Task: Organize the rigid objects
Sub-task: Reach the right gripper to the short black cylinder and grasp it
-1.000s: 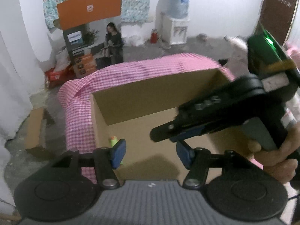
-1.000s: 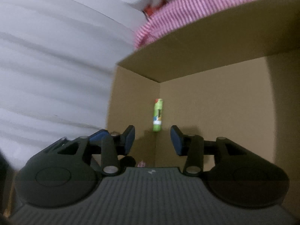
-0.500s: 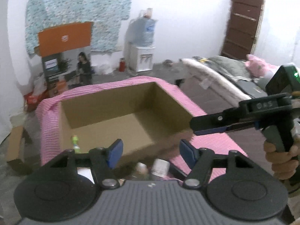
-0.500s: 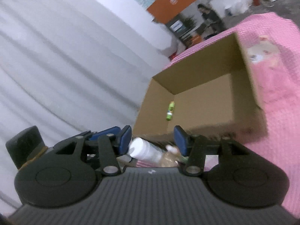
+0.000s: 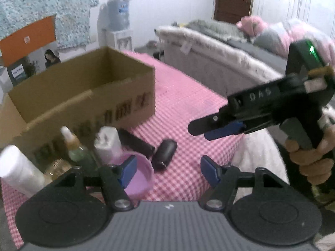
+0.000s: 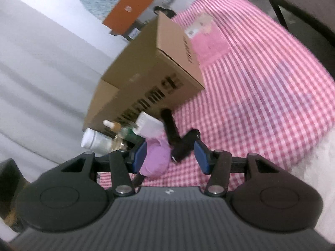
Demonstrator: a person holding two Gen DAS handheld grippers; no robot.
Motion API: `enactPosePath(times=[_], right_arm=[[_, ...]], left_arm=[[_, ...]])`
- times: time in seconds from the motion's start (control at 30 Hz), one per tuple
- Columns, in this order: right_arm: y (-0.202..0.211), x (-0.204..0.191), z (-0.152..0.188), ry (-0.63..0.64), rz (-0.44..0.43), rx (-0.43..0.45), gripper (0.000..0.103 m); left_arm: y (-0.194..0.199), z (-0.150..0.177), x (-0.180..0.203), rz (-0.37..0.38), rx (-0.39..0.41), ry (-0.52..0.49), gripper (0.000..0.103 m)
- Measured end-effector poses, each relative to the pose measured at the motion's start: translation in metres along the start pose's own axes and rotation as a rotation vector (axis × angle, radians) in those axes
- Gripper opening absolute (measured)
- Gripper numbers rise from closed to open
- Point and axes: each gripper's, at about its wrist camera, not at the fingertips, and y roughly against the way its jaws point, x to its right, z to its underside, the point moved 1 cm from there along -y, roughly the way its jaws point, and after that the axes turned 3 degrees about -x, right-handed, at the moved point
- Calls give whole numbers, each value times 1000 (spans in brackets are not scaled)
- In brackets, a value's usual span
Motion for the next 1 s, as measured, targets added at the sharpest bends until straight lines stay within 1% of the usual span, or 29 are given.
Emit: enactPosePath(times=[0.1,0.23,0.27,0.4,0.47,0.6,0.63,0.73,0.8,0.87,0.9,1.0], right_arm=[[-10,10,3,-23,-8,-19,50],[-26,14,3,-33,-19,-45,48],[-26,13,3,-32,-19,-48,47],[-34,12,-2,-31,-14,-52,46],[-39,15,-3,-37,-20,-54,44],[-43,22,-6,-63,-25,-52,38],[-44,23,-7,-68,-29,-50,37],[-44,28,-8,-70,-36,-40,37],[-43,30,-9,-70,-38,-37,37],[-44,33,-10,-69,-38,-39,36],[-45,34,-10,-71,-39,-41,36],[-48,36,-12,-66,-42,-46,33]], left_arm=[[-18,5,4,-14,-31,-8,66],[-39,3,11,-50,-56,-26,57],[-45,1,13,-56,-61,-31,56],[-66,-6,15,-72,-92,-42,47],[-71,-11,17,-85,-99,-48,47],[-80,-19,16,-68,-138,-30,46],[-82,-20,16,-73,-144,-24,46],[-86,-19,17,-80,-154,-37,46],[-87,-19,17,-54,-160,-28,45],[-85,-19,17,-12,-160,-18,44],[-85,-19,17,-9,-163,-20,43],[-88,-19,18,-38,-172,-28,43]])
